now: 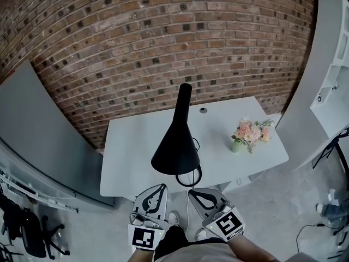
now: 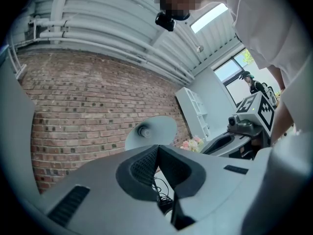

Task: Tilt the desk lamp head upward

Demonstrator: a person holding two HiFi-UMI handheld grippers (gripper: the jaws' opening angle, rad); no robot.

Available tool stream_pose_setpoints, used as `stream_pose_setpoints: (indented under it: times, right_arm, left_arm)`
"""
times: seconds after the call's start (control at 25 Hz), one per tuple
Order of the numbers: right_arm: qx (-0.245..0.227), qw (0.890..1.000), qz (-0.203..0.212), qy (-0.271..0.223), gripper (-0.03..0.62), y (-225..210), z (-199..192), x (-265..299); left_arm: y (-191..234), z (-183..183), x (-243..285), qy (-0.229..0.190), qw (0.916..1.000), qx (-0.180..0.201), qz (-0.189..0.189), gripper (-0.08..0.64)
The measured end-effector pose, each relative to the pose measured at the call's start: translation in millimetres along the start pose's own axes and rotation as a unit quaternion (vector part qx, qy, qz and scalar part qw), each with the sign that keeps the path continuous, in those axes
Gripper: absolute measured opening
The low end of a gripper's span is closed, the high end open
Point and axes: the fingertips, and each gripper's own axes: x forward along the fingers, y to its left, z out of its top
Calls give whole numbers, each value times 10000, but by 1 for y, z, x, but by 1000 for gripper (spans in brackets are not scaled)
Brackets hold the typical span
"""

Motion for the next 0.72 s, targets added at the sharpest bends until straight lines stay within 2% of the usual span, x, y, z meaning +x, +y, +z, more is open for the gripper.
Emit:
stream_pose_setpoints:
  times: [0.36,0.56,0.72]
  right_arm:
    - [-233,9997,86,-84,17,3,10,12]
    - [-370,9993,51,-67,17,2,13,8]
    - [-407,9992,-27,33,17,-5,7,3]
  left_arm:
    - [-3,-1,-10,48,10000,35,-73,8]
    - [-10,4,-4,28,9991,361,-236,8]
    - [-13,6,2,-45,9998,87,-170,8]
